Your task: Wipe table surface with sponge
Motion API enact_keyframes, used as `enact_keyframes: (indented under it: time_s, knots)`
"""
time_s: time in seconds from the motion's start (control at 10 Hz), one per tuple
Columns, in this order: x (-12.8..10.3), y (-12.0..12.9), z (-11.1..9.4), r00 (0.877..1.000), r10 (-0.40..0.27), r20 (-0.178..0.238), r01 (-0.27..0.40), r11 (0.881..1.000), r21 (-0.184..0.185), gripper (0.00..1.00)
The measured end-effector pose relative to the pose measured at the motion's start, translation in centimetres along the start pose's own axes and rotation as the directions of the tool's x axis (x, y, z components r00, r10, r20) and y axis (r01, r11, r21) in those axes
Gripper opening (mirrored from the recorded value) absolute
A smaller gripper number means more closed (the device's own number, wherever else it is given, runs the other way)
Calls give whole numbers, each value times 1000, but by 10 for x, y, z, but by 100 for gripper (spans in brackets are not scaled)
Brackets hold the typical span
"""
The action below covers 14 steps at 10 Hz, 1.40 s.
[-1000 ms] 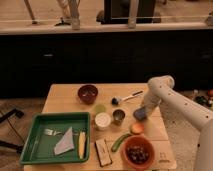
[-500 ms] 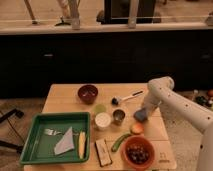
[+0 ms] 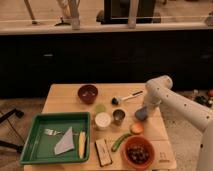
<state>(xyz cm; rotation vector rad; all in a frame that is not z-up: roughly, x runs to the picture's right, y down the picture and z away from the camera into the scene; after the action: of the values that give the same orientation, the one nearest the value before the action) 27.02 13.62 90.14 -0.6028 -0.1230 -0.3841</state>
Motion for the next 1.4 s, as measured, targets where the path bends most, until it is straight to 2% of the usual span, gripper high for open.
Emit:
enact_keyframes:
  time_s: [0.4, 0.9, 1.4]
  knots:
    - [6, -4, -1, 1000, -1, -28, 1, 1000, 0, 2]
    - [16, -14, 12, 997, -3, -80, 1, 1000, -26, 2]
    - [18, -21, 14, 996, -9, -86, 8, 1000, -20, 2]
